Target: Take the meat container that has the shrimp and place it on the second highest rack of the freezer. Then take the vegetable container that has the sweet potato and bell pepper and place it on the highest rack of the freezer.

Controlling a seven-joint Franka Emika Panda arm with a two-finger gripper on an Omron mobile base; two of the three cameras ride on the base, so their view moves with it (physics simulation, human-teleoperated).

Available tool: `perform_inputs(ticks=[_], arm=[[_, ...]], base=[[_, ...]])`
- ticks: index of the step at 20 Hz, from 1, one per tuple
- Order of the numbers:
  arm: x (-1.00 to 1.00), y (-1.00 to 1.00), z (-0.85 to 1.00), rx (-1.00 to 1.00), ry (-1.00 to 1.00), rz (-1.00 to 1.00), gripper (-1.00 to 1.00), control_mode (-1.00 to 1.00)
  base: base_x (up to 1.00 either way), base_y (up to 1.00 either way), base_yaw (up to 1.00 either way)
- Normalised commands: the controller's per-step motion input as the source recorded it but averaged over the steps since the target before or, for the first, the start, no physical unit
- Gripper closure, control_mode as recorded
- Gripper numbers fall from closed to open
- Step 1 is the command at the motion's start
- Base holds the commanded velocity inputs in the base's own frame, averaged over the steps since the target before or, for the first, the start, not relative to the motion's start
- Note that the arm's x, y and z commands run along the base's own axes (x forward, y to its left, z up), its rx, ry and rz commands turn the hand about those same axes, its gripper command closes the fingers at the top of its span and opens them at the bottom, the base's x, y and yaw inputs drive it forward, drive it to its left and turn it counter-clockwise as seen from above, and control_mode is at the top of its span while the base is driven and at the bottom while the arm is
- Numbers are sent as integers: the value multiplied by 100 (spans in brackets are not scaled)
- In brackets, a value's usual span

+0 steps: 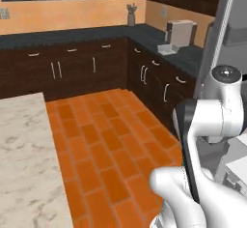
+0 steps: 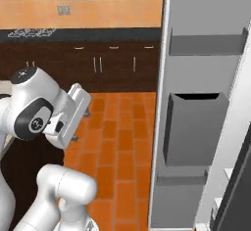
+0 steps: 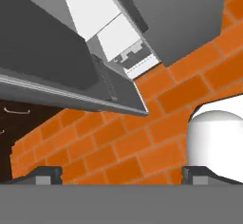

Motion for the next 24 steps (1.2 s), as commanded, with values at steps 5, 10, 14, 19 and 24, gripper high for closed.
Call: perform_inputs(ticks=[5,10,14,19,24], arm=[[0,0,0,0,0,0,-100,100],[0,0,0,0,0,0,-100,100],[0,0,0,0,0,0,-100,100],[0,0,0,0,0,0,-100,100],[0,0,0,0,0,0,-100,100]], base=[[100,0,29],[100,-4,17],[100,-9,16],[100,-6,15],[100,-8,3]])
